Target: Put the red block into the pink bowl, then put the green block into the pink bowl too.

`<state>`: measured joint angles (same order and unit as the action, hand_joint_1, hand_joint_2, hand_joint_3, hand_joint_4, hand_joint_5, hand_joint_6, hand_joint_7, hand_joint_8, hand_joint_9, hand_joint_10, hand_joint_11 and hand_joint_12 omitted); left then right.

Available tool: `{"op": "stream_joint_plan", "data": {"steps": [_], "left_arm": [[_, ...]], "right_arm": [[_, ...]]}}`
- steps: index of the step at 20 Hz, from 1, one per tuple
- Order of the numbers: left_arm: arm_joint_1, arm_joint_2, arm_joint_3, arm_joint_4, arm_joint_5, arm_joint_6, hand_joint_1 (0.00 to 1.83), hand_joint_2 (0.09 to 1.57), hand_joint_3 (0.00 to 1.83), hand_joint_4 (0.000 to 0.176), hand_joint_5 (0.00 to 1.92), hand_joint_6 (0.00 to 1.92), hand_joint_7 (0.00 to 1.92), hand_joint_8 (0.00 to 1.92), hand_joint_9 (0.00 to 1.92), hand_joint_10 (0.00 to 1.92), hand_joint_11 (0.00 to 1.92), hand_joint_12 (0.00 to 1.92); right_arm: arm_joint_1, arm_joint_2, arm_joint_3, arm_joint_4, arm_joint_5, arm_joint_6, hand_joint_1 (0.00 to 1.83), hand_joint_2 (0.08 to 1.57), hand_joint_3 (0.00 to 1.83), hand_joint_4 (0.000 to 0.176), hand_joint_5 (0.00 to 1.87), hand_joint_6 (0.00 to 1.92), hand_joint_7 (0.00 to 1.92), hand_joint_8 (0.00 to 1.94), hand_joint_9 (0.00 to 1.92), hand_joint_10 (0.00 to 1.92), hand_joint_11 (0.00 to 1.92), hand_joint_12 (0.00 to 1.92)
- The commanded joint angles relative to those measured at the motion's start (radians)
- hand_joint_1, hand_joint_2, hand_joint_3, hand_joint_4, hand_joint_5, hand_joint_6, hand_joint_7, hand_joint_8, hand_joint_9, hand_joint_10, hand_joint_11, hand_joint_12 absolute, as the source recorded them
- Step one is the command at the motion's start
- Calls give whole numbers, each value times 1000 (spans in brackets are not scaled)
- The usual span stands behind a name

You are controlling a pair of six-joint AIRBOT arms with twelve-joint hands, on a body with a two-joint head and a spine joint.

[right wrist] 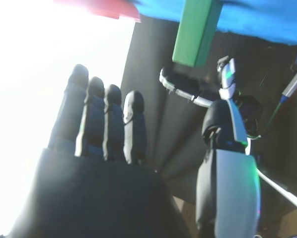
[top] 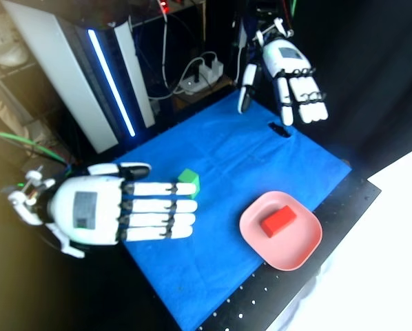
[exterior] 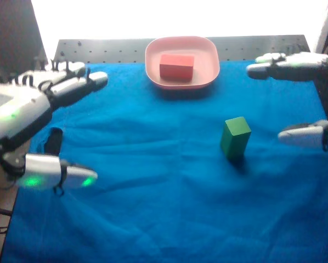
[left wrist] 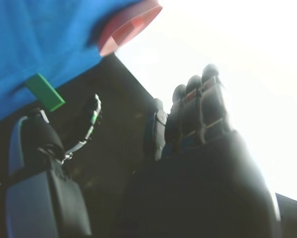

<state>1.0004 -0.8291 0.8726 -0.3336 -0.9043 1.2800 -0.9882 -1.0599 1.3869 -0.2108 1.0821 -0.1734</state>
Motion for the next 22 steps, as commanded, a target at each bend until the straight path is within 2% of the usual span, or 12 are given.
{"op": "stream_joint_plan", "data": {"steps": [1, 4, 5, 8, 12, 13, 15, 16, 18, 19, 20, 22], "left_arm": [[7, 15, -5, -12, -176, -5, 780, 853, 0, 125, 101, 0, 16, 2, 0, 0, 10, 9], [27, 18, -14, -26, -204, -7, 814, 863, 0, 106, 111, 4, 32, 6, 0, 0, 31, 21], [27, 17, -14, -26, -204, -7, 837, 854, 0, 105, 115, 5, 39, 8, 3, 1, 46, 30], [27, 12, -14, -31, -206, -8, 877, 850, 0, 82, 131, 8, 58, 10, 7, 2, 56, 44], [29, 8, -13, -34, -206, -10, 865, 851, 0, 81, 126, 3, 61, 8, 0, 0, 35, 45], [29, 6, -13, -35, -206, -10, 849, 860, 0, 73, 117, 2, 60, 3, 13, 0, 6, 216], [30, 1, -11, -39, -206, -11, 861, 873, 4, 52, 110, 0, 59, 1, 15, 1, 0, 255], [35, 0, -11, -46, -207, -13, 846, 871, 2, 66, 109, 0, 53, 2, 12, 0, 0, 304], [36, 0, -11, -48, -209, -14, 830, 874, 2, 57, 105, 2, 57, 2, 23, 3, 0, 421], [37, 0, -11, -48, -211, -16, 831, 870, 0, 53, 116, 6, 69, 5, 22, 2, 0, 444], [37, 0, -11, -49, -212, -18, 832, 868, 0, 54, 123, 9, 76, 8, 24, 2, 0, 448], [39, -1, -11, -49, -213, -24, 853, 871, 0, 47, 120, 6, 71, 4, 18, 0, 0, 452]], "right_arm": [[40, -14, 8, -8, 63, 9, 783, 960, 0, 50, 404, 3, 345, 3, 334, 10, 388, 66], [94, -36, 21, -83, 5, 9, 797, 941, 1, 32, 427, 7, 382, 9, 398, 3, 375, 211], [105, -44, 26, -100, -9, 9, 934, 910, 3, 0, 495, 12, 415, 7, 437, 3, 336, 408], [149, -73, 42, -159, -61, 9, 1022, 896, 1, 0, 616, 2, 570, 8, 625, 15, 368, 844], [185, -107, 61, -212, -111, 10, 1007, 933, 1, 0, 690, 2, 733, 9, 851, 32, 593, 873], [189, -115, 66, -221, -120, 12, 1058, 941, 0, 0, 762, 3, 846, 14, 922, 40, 590, 946], [193, -126, 72, -226, -128, 13, 1106, 913, 1, 0, 864, 10, 1111, 48, 1122, 301, 767, 1312], [198, -138, 80, -226, -131, 17, 1120, 924, 1, 0, 914, 8, 1194, 39, 1106, 506, 838, 1277], [199, -140, 81, -226, -131, 17, 1137, 926, 0, 0, 972, 10, 1242, 44, 1171, 509, 940, 1215], [200, -140, 82, -226, -131, 17, 1167, 994, 10, 0, 1167, 449, 1291, 34, 1229, 456, 997, 1133], [200, -140, 83, -225, -131, 17, 1269, 1019, 4, 0, 1178, 412, 1249, 620, 1220, 592, 984, 1249], [202, -140, 87, -223, -131, 19, 1295, 1017, 0, 0, 1201, 415, 1255, 731, 1240, 747, 1017, 1346]]}}
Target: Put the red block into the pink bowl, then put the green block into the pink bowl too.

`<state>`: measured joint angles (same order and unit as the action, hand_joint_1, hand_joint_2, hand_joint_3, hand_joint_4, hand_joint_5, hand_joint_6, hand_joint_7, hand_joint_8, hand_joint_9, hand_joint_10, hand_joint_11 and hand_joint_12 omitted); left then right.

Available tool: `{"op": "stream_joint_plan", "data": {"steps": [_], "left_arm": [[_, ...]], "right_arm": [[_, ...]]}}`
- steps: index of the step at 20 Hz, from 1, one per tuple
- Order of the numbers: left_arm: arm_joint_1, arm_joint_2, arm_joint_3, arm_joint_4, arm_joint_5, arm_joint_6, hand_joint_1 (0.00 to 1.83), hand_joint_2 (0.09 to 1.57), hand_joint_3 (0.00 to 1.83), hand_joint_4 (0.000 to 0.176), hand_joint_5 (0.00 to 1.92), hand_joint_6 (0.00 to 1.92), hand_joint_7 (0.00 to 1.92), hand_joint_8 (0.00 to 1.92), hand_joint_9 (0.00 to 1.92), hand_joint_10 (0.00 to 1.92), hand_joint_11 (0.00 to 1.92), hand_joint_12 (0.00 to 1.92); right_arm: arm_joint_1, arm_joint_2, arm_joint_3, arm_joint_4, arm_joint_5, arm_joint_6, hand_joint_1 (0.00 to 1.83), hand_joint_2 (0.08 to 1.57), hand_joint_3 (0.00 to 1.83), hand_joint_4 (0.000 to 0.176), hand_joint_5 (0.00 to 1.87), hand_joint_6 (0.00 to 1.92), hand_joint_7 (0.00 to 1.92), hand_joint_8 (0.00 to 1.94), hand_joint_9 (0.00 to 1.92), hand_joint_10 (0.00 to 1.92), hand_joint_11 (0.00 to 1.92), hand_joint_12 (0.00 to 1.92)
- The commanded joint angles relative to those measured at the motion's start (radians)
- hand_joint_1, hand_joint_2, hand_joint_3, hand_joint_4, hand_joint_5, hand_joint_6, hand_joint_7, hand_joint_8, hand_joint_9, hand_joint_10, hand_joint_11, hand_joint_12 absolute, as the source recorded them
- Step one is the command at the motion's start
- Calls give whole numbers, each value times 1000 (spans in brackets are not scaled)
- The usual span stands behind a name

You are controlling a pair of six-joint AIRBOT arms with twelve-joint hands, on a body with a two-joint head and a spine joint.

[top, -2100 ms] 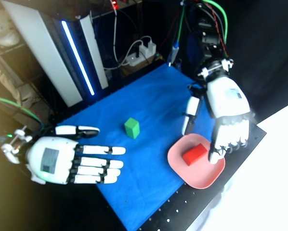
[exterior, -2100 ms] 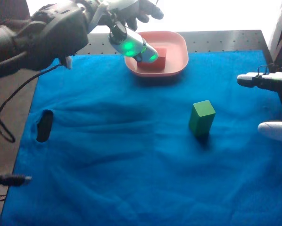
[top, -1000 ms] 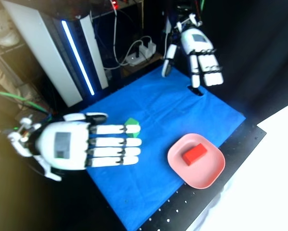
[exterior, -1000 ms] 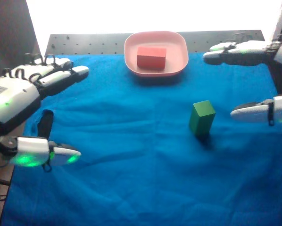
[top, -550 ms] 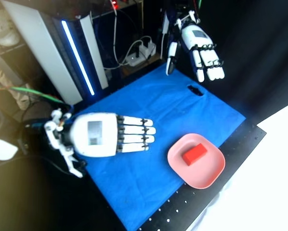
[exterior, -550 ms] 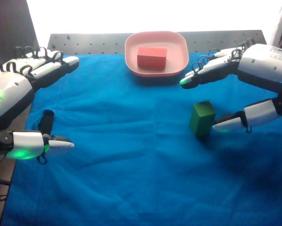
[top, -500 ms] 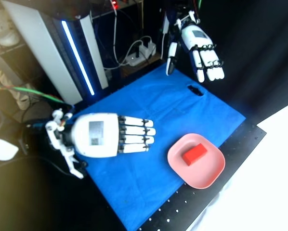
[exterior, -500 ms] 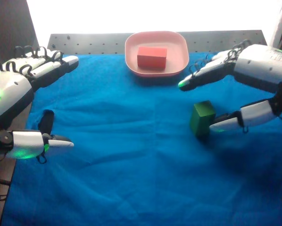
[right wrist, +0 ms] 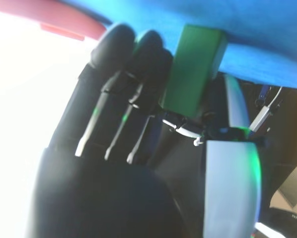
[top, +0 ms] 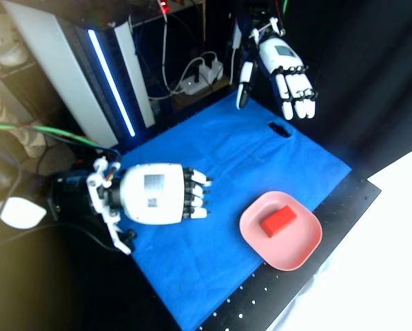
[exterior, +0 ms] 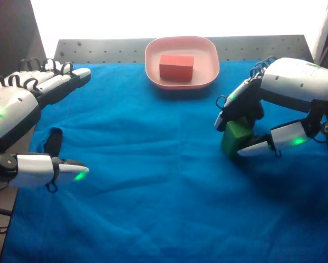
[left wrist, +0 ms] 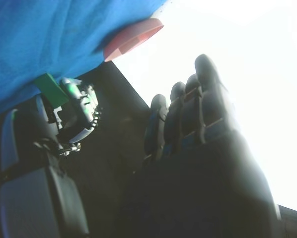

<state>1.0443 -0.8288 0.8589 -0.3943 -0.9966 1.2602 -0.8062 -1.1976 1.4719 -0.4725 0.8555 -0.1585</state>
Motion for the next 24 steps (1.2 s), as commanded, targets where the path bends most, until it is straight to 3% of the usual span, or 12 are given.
{"op": "stream_joint_plan", "data": {"steps": [1, 6, 7, 9, 10, 12, 14, 15, 18, 20, 22, 24], "left_arm": [[-3, -3, 2, 10, -121, -5, 859, 868, 0, 56, 121, 3, 77, 2, 23, 1, 0, 487], [4, -4, 2, 6, -123, -10, 898, 868, 0, 58, 140, 1, 71, 0, 10, 1, 0, 405], [5, -4, 2, 6, -124, -11, 906, 869, 0, 78, 138, 0, 47, 1, 1, 0, 0, 362], [5, -7, 3, 6, -124, -11, 908, 876, 2, 79, 123, 1, 28, 2, 0, 0, 0, 234], [5, -7, 3, 6, -124, -11, 907, 878, 2, 78, 120, 0, 27, 1, 0, 0, 0, 225], [5, -9, 3, 7, -124, -12, 905, 873, 0, 40, 106, 0, 46, 6, 0, 0, 0, 167], [5, -10, 4, 8, -124, -15, 904, 873, 0, 39, 104, 0, 47, 6, 0, 0, 0, 168], [5, -10, 6, 10, -122, -17, 889, 871, 0, 31, 106, 0, 54, 3, 7, 1, 0, 237], [5, -13, 12, 15, -120, -28, 872, 870, 0, 22, 113, 1, 55, 1, 16, 3, 0, 288], [5, -19, 22, 24, -119, -49, 863, 877, 2, 16, 120, 2, 74, 4, 42, 8, 0, 336], [4, -24, 30, 29, -111, -56, 841, 876, 0, 17, 134, 3, 104, 4, 97, 13, 0, 524], [4, -28, 35, 34, -112, -66, 842, 884, 3, 24, 126, 2, 113, 2, 105, 9, 0, 485]], "right_arm": [[21, -2, 5, 42, 96, 5, 1302, 1009, 0, 0, 1222, 384, 1279, 695, 1255, 783, 1038, 1335], [73, -9, 43, 75, 96, 5, 1306, 995, 1, 0, 1289, 259, 1321, 629, 1234, 937, 931, 1481], [94, -16, 59, 89, 96, 5, 1224, 1018, 2, 0, 1224, 512, 1230, 964, 1170, 1388, 985, 1707], [131, -31, 92, 116, 96, 5, 1278, 1075, 0, 0, 1167, 406, 1059, 1137, 996, 1373, 830, 1716], [148, -41, 111, 132, 96, 5, 1280, 1058, 0, 0, 1243, 317, 1061, 1104, 782, 1278, 281, 1880], [188, -68, 157, 166, 87, 5, 1283, 1037, 0, 0, 1271, 285, 1125, 968, 977, 1133, 674, 1603], [221, -89, 185, 175, 58, 5, 1283, 1034, 0, 0, 1274, 282, 1134, 948, 1005, 1081, 706, 1544], [240, -104, 203, 176, 41, 5, 1271, 1025, 0, 0, 1188, 541, 1223, 696, 1067, 958, 820, 1443], [286, -162, 269, 176, -24, 5, 1281, 1009, 1, 0, 1233, 429, 1261, 663, 1138, 909, 939, 1359], [313, -207, 317, 176, -84, 5, 1276, 994, 1, 2, 1245, 488, 1343, 421, 1265, 433, 977, 995], [329, -256, 367, 187, -142, 5, 1300, 999, 0, 0, 1197, 464, 1364, 487, 1430, 433, 1115, 1189], [333, -283, 394, 187, -180, 5, 1293, 1005, 0, 0, 1170, 531, 1352, 497, 1406, 369, 1079, 1109]]}}
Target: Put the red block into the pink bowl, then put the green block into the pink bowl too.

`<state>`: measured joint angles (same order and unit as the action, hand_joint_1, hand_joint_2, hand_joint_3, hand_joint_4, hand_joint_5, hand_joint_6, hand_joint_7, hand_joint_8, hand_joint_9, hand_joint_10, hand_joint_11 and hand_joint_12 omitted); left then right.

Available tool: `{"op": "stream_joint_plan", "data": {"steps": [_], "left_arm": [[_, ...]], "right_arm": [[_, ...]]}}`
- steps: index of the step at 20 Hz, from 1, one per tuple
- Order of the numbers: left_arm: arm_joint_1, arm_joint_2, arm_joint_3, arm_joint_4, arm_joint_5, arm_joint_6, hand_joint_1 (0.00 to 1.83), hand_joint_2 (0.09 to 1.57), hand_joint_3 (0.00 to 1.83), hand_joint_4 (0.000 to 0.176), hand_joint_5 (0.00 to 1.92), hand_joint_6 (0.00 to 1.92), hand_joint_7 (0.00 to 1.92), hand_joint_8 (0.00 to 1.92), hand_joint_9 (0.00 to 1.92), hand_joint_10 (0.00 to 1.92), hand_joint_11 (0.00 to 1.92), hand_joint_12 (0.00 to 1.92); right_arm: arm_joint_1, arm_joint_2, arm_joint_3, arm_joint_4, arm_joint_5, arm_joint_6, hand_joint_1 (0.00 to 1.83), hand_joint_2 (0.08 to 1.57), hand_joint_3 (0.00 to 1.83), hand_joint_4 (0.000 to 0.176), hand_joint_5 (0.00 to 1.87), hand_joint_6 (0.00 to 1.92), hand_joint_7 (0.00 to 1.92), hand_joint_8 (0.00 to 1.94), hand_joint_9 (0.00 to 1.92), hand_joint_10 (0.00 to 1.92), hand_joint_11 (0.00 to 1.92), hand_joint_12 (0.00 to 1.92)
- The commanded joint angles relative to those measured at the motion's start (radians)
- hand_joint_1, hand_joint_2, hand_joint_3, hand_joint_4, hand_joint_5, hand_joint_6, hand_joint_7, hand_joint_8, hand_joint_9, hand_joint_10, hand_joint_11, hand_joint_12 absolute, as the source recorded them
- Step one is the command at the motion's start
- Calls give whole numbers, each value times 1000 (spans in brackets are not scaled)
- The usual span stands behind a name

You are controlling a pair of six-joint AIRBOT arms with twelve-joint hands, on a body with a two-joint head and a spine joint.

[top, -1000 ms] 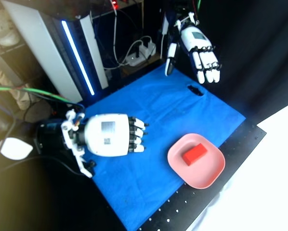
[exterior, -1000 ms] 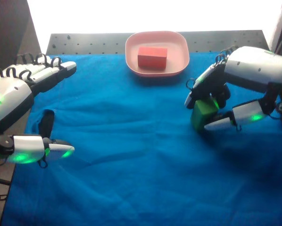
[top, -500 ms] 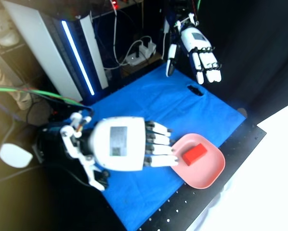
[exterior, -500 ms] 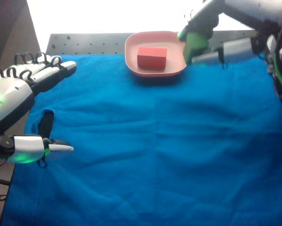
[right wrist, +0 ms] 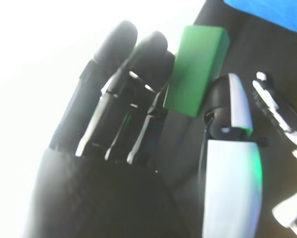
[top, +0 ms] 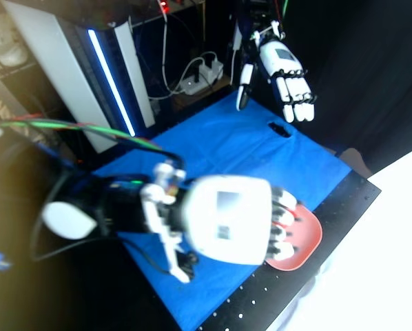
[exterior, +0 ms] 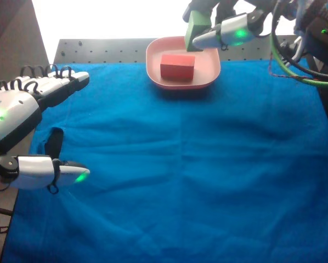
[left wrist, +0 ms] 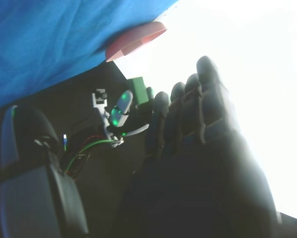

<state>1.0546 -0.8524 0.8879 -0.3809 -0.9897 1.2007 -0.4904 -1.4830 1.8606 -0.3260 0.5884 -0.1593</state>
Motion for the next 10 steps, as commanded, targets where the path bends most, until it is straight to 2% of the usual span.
{"op": "stream_joint_plan", "data": {"steps": [1, 2, 3, 4, 5, 6, 7, 8, 9, 10], "left_arm": [[-7, -5, 7, 22, -118, -10, 843, 884, 3, 30, 131, 4, 107, 0, 100, 6, 0, 482], [-7, -5, 7, 23, -119, -14, 843, 885, 3, 31, 132, 4, 106, 0, 99, 6, 0, 481], [-7, -5, 7, 24, -122, -17, 843, 885, 3, 31, 132, 4, 106, 0, 99, 6, 0, 481], [-7, -5, 6, 24, -123, -19, 857, 888, 4, 43, 138, 4, 86, 2, 86, 3, 0, 522], [-6, -5, 6, 23, -123, -21, 857, 888, 4, 43, 138, 4, 86, 2, 86, 3, 0, 522], [-6, -5, 6, 23, -122, -22, 857, 890, 4, 46, 141, 4, 70, 0, 75, 0, 0, 531], [-6, -5, 5, 23, -122, -23, 867, 894, 5, 26, 140, 2, 87, 4, 84, 4, 0, 562], [-6, -5, 5, 23, -123, -23, 867, 894, 5, 26, 140, 2, 87, 4, 84, 4, 0, 562], [-6, -5, 5, 23, -124, -24, 877, 894, 4, 21, 145, 2, 93, 2, 87, 3, 0, 520], [-6, -5, 5, 23, -124, -25, 877, 894, 4, 21, 145, 2, 93, 2, 87, 3, 0, 520]], "right_arm": [[17, -3, 11, 38, 71, 6, 1285, 1003, 0, 0, 1273, 347, 1270, 658, 1374, 361, 1025, 1131], [17, -6, 16, 33, 58, 6, 1285, 1000, 0, 0, 1316, 263, 1260, 677, 1363, 368, 1007, 1150], [17, -6, 19, 31, 47, 6, 1285, 1000, 0, 0, 1316, 263, 1260, 677, 1363, 368, 1007, 1150], [17, -6, 21, 31, 38, 6, 1288, 1009, 8, 0, 1373, 101, 1191, 839, 1279, 564, 908, 1331], [17, -6, 22, 31, 31, 6, 1288, 1009, 8, 0, 1373, 101, 1191, 839, 1279, 564, 908, 1331], [16, -6, 22, 31, 25, 6, 1284, 1009, 4, 0, 1402, 52, 1186, 838, 1200, 707, 818, 1415], [16, -6, 22, 29, 20, 6, 1284, 1021, 0, 0, 1402, 19, 1154, 907, 973, 919, 468, 1650], [16, -6, 22, 28, 17, 6, 1284, 1021, 0, 0, 1402, 19, 1154, 907, 973, 919, 468, 1650], [16, -6, 22, 23, 12, 6, 1230, 987, 0, 0, 1443, 57, 1125, 992, 1023, 1414, 778, 1854], [16, -6, 23, 19, 8, 6, 1230, 987, 0, 0, 1443, 57, 1125, 992, 1023, 1414, 778, 1854]]}}
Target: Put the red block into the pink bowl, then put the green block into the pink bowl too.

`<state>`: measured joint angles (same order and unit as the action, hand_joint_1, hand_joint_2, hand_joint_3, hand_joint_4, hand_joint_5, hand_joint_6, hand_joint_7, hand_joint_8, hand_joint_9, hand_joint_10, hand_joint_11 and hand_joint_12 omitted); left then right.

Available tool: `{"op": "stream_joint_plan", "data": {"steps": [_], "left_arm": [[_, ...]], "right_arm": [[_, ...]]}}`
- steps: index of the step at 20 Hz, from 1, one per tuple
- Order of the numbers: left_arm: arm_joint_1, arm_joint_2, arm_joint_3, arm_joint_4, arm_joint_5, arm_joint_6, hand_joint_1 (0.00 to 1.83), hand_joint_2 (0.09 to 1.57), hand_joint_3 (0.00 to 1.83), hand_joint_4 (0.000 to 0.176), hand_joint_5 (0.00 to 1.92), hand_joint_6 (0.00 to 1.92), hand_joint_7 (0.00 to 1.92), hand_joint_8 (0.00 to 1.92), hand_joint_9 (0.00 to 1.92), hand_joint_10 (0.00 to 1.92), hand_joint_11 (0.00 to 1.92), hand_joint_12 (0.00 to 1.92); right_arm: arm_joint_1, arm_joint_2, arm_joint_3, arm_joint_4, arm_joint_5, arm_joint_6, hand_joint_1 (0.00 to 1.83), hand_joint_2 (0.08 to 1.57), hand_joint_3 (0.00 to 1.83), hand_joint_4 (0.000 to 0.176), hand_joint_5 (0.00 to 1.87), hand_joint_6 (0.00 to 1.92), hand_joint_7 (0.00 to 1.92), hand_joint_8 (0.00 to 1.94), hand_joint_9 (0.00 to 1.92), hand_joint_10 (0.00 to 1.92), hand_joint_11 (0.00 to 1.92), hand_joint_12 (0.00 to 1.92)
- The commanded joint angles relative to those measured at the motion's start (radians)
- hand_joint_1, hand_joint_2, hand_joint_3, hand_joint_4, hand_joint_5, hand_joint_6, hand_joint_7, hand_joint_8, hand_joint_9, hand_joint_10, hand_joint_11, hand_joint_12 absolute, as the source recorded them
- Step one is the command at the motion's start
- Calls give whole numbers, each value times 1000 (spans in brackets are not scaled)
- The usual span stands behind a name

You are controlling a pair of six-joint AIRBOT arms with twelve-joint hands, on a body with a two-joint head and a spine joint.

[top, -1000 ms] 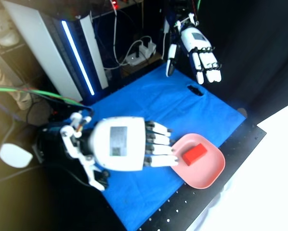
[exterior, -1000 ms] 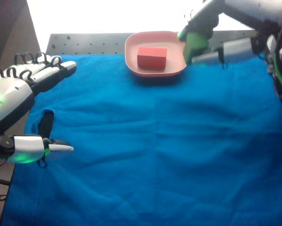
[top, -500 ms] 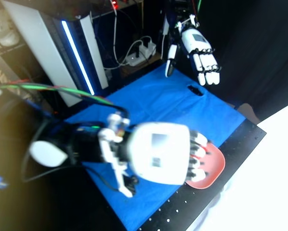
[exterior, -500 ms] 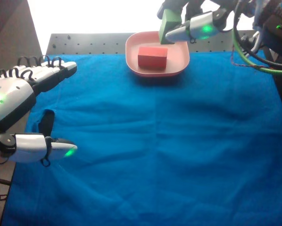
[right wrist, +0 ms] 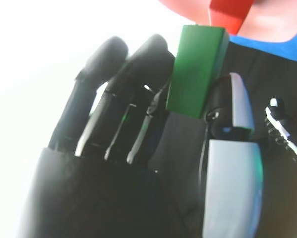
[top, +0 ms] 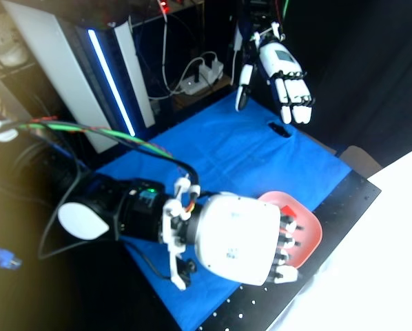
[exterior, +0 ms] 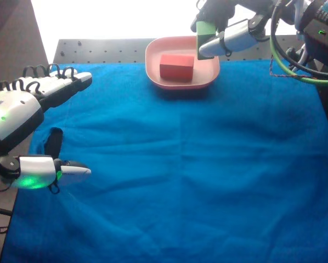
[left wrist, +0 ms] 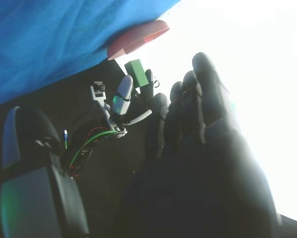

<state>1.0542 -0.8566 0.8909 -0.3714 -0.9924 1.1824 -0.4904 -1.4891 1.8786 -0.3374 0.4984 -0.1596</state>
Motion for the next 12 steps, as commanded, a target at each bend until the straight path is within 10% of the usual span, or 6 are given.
{"op": "stream_joint_plan", "data": {"steps": [1, 5, 7, 9, 12], "left_arm": [[-6, -1, 1, 14, -123, -7, 891, 891, 2, 35, 143, 1, 94, 2, 87, 3, 0, 506], [-6, -1, 1, 15, -127, -8, 888, 895, 2, 35, 134, 1, 95, 3, 98, 3, 0, 487], [-6, -1, 1, 17, -130, -10, 879, 893, 0, 33, 140, 2, 99, 2, 98, 2, 0, 522], [-6, -2, 2, 17, -131, -11, 866, 898, 3, 26, 128, 0, 86, 0, 92, 0, 0, 530], [-6, -2, 1, 17, -131, -12, 885, 900, 3, 29, 129, 0, 70, 2, 77, 4, 0, 441]], "right_arm": [[15, -2, 6, 27, 94, 6, 1216, 989, 1, 0, 1356, 273, 1113, 938, 1002, 1446, 821, 1767], [14, -29, 23, 26, 80, 6, 1283, 1061, 0, 0, 1354, 36, 1032, 1153, 1005, 1138, 754, 1621], [11, -31, 25, 26, 78, 6, 1288, 1053, 0, 0, 1161, 374, 1178, 883, 1178, 828, 818, 1528], [6, -31, 25, 25, 74, 6, 1059, 922, 0, 0, 768, 23, 1049, 172, 967, 443, 635, 1199], [-3, -31, 24, 25, 72, 6, 993, 876, 1, 0, 588, 0, 817, 1, 816, 73, 421, 940]]}}
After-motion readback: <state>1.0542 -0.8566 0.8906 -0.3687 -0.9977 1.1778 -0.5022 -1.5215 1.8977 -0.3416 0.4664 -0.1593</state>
